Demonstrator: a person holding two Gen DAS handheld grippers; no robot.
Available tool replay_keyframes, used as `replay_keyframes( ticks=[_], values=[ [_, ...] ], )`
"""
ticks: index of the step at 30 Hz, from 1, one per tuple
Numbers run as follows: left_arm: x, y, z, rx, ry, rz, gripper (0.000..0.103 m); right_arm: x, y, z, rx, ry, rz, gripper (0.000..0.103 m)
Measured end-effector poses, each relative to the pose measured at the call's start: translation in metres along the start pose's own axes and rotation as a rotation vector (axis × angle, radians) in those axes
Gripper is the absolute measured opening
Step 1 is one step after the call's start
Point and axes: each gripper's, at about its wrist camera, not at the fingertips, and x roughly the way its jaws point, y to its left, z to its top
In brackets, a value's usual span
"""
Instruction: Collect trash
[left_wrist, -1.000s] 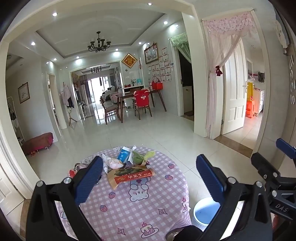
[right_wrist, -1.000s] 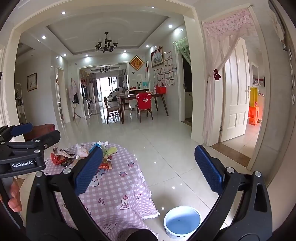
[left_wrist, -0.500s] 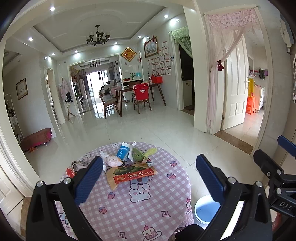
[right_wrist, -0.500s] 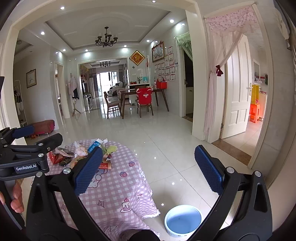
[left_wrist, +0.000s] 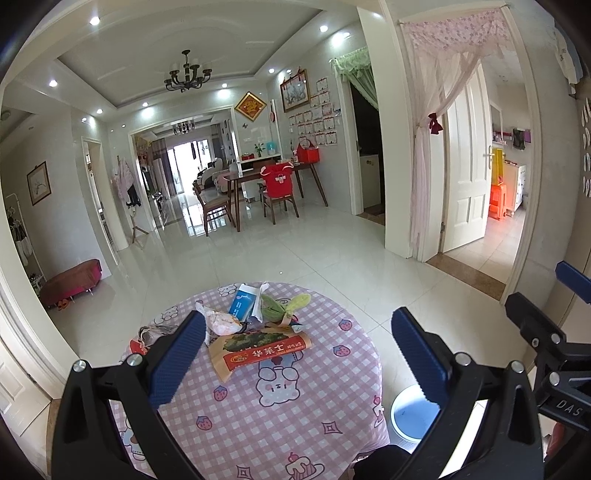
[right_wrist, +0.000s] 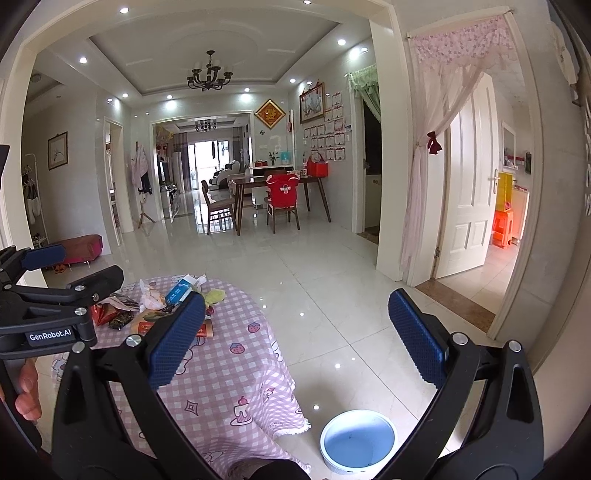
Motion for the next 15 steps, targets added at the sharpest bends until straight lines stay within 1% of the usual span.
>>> replay_keyframes(
  ticks=[5, 15],
  values=[
    [-0.0004, -0.0005, 0.0, 0.001, -0.001, -0.001, 0.099, -0.0021, -0.0023, 0.0048, -0.009, -0.002, -0.005, 0.097],
    [0.0, -0.002, 0.0014, 0.003, 0.0, -0.006, 0.099, -0.0009, 0.0013, 0.0035, -0.01, 0.012, 0.0, 0.097]
  ],
)
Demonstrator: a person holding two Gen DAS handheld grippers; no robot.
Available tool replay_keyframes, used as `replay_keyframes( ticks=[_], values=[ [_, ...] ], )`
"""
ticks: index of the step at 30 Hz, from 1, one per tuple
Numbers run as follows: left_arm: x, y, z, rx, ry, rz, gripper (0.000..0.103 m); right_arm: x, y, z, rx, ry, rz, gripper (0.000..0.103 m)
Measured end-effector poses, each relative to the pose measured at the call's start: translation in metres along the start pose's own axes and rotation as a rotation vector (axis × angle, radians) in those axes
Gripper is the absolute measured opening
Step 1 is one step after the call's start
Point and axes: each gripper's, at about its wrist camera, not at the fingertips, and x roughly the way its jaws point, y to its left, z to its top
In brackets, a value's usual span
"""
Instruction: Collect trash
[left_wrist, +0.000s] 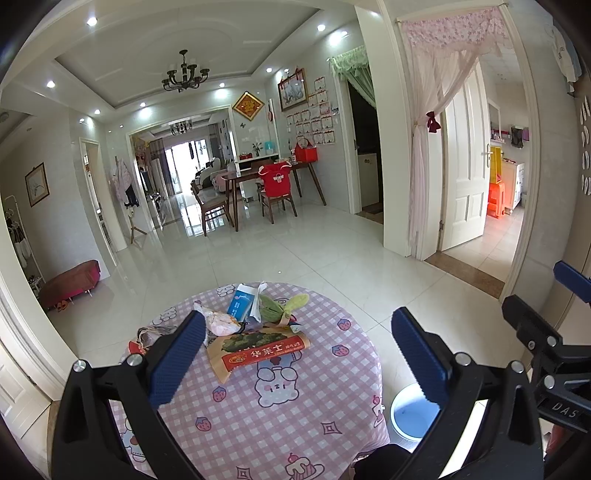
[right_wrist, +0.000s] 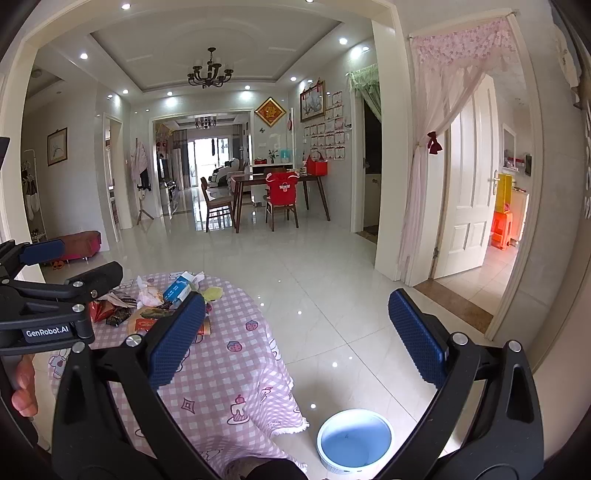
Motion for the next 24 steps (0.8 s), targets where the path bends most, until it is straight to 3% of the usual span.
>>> replay_keyframes(
  ticks=[24],
  values=[
    [0.0048, 0.0002, -0.0025, 0.002, 0.015, -0.007, 0.099, 0.008, -0.0026, 0.0027, 0.008, 0.023, 0.013, 0.097]
  ],
)
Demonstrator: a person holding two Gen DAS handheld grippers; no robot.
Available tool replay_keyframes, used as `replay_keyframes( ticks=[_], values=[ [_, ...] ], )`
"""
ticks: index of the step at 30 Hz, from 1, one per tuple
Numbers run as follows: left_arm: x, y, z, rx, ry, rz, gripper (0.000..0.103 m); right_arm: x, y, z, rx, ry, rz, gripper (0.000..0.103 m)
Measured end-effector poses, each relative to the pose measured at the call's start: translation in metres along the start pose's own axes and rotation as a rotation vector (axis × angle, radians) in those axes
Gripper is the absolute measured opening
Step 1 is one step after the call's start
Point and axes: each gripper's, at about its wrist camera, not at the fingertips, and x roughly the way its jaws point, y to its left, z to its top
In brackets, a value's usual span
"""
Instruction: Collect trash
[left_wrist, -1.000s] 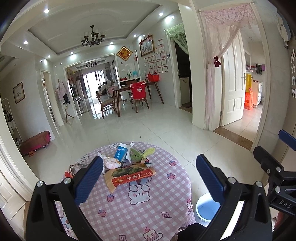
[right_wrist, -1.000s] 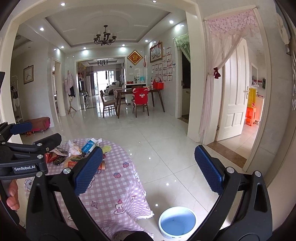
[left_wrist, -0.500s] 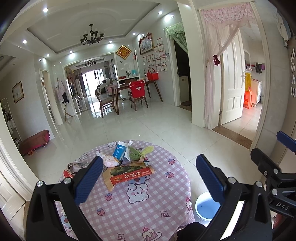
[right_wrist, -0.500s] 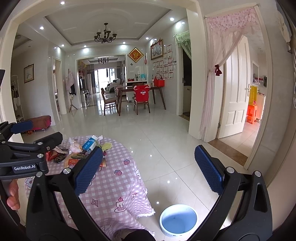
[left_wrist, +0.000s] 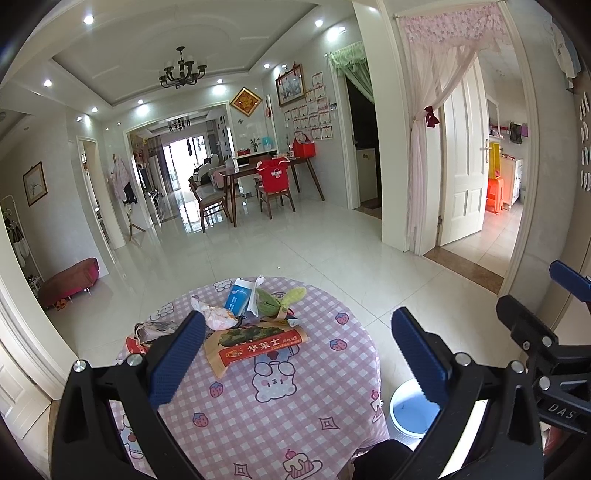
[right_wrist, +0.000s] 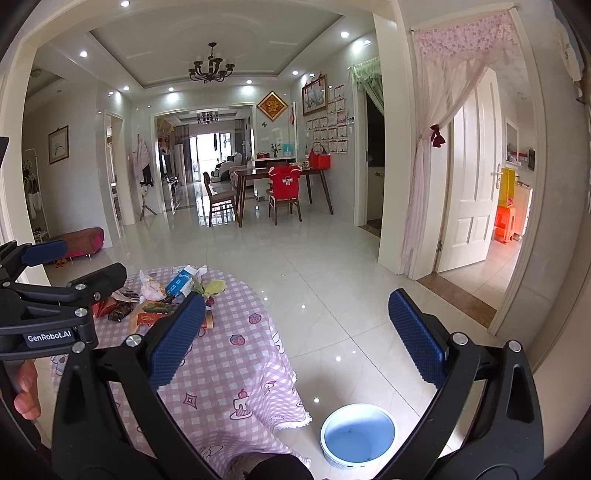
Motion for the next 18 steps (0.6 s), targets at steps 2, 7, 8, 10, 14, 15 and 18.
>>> replay_keyframes(
  ticks=[2, 7, 8, 10, 14, 15, 18],
  values=[
    [0.0, -0.0001, -0.0001, 0.001, 0.0, 0.0, 0.099, 0.0004, 0.0007, -0.0004, -0.001, 0.0, 0.002, 0.097],
    [0.0014, -0.0023, -0.0046, 0.007, 0.001, -0.002, 0.099, 0.0006, 0.0011, -0.0018, 0.001, 0.001, 0.002, 0.097],
    [0.0018, -0.003, -0.0055, 0.008, 0.001, -0.003, 0.099, 0.0008, 0.0013, -0.0018, 0.001, 0.002, 0.002, 0.097],
    [0.0015, -0.0031, -0.0061, 0.009, 0.002, -0.003, 0.099, 0.0005, 0.0013, -0.002, 0.002, 0.001, 0.003, 0.097],
    [0.0005, -0.004, -0.0075, 0.012, 0.004, -0.003, 0.099, 0.0006, 0.0007, -0.0024, 0.005, 0.0, 0.004, 0.097],
    [0.0006, -0.0039, -0.0069, 0.012, 0.004, -0.003, 0.099, 0.0006, 0.0009, -0.0025, 0.005, 0.002, 0.005, 0.097],
    [0.0008, -0.0054, -0.007, 0.015, 0.007, -0.001, 0.099, -0.001, 0.0015, -0.005, 0.008, 0.003, 0.008, 0.097]
  ],
)
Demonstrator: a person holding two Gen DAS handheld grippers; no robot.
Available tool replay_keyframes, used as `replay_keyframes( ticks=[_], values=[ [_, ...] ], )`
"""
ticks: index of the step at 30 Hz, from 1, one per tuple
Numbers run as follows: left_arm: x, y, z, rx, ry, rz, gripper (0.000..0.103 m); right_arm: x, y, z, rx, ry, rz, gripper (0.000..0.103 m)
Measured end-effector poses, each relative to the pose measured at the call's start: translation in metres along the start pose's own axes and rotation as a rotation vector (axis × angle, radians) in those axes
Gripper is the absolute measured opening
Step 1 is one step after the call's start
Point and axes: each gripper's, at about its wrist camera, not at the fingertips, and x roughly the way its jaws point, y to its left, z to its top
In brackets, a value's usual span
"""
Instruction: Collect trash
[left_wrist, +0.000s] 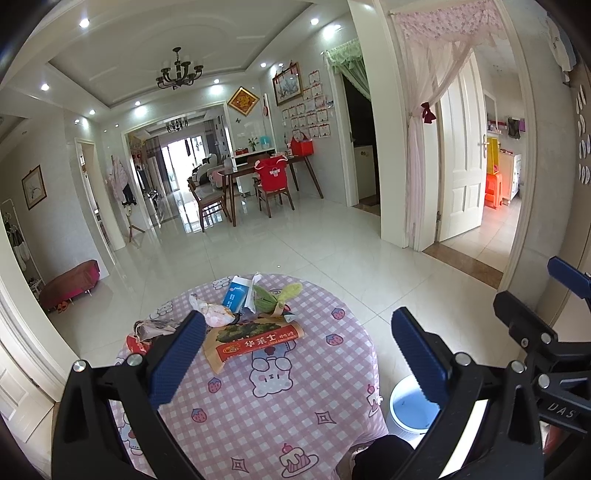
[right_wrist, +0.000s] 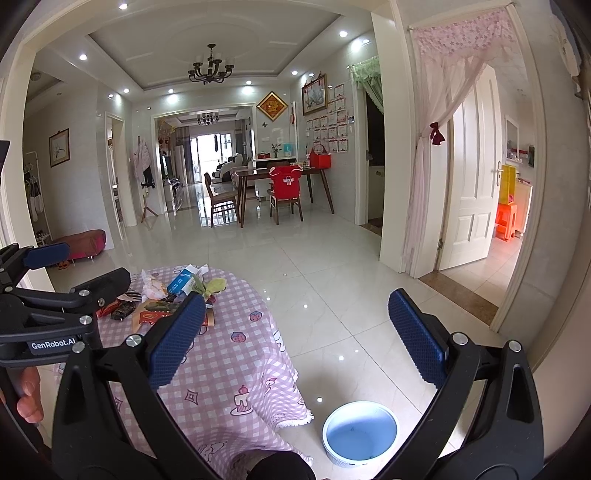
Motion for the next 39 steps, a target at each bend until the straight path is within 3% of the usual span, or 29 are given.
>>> replay_keyframes(
  ticks=[4, 9, 14, 22, 26, 32, 39],
  values=[
    [-0.002, -0.001, -0.005, 0.011, 0.01, 0.0, 0.099, -0.002, -0.005, -0.002, 0.009, 0.009, 0.011, 0.097],
    [0.0, -0.004, -0.008, 0.021, 0.03, 0.001, 0.099, 0.011, -0.015, -0.006, 0.081, 0.063, 0.086, 0.097],
    [0.021, 0.009, -0.014, -0.012, 0.066, -0.013, 0.099, 0.032, -0.008, -0.012, 0.096, 0.106, 0.12, 0.097],
    [0.086, 0.069, -0.042, -0.121, 0.17, 0.018, 0.099, 0.106, 0.036, -0.024, 0.056, 0.215, 0.157, 0.097],
    [0.124, 0.125, -0.06, -0.238, 0.238, 0.063, 0.099, 0.148, 0.062, -0.031, 0.048, 0.259, 0.194, 0.097],
    [0.167, 0.165, -0.061, -0.314, 0.245, 0.059, 0.099, 0.211, 0.103, -0.036, 0.019, 0.284, 0.201, 0.097],
    [0.237, 0.183, -0.045, -0.331, 0.262, 0.039, 0.097, 0.284, 0.13, -0.028, -0.017, 0.313, 0.204, 0.097]
  ],
)
